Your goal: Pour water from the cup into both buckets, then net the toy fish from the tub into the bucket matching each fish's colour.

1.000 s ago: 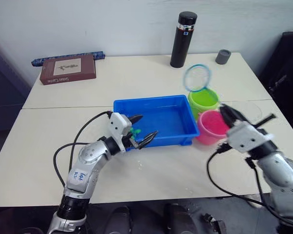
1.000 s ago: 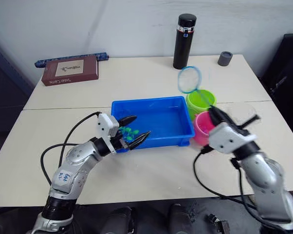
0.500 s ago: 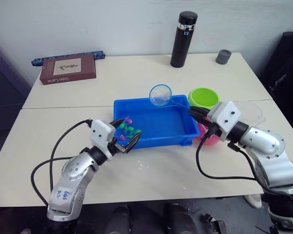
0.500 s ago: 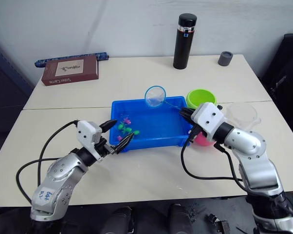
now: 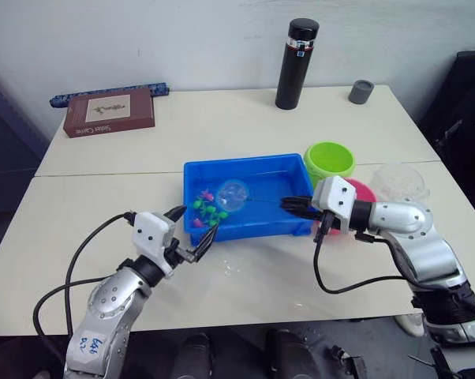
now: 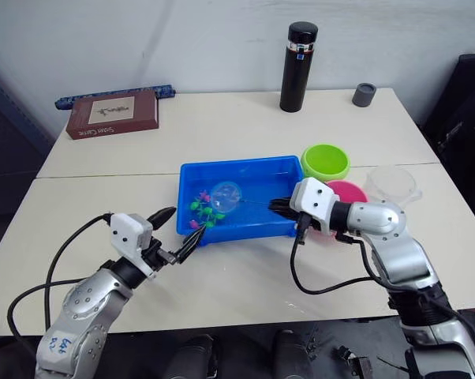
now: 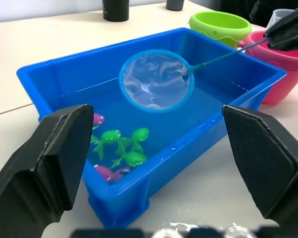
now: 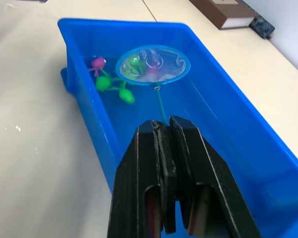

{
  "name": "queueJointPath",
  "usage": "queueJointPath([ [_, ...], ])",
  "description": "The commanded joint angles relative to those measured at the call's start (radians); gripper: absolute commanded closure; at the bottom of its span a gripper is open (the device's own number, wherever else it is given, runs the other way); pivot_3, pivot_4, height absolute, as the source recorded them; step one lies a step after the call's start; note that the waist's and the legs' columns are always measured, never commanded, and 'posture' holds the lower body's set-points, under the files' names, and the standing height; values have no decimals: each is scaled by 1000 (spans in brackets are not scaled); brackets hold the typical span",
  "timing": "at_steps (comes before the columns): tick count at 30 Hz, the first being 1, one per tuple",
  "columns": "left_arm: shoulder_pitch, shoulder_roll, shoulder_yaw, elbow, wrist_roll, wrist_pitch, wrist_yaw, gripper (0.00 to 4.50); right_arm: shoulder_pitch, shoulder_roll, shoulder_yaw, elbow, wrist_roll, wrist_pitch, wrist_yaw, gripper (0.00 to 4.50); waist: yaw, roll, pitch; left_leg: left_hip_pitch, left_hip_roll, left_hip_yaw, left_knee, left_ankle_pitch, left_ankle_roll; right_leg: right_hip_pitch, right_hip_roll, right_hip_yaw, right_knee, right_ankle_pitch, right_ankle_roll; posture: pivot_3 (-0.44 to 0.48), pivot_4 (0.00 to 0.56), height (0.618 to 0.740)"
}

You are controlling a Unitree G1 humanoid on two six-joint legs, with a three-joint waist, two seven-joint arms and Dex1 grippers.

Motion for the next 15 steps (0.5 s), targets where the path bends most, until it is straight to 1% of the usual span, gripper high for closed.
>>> queueJointPath([
  [1,8,-2,5,-51,6,-36,10,39,-27,19,26,0,-3,-28,24,4500,0,0,0,0,0,0,0,0,0,0,0,0,0,0,0,0,150,740],
  [15,15,-20,-11,-61,17,-35,41,39,-94,88,111,33,-34,-43,62,4500,-1,0,0,0,0,-1,0,0,0,-1,-1,0,0,0,0,0,150,740],
])
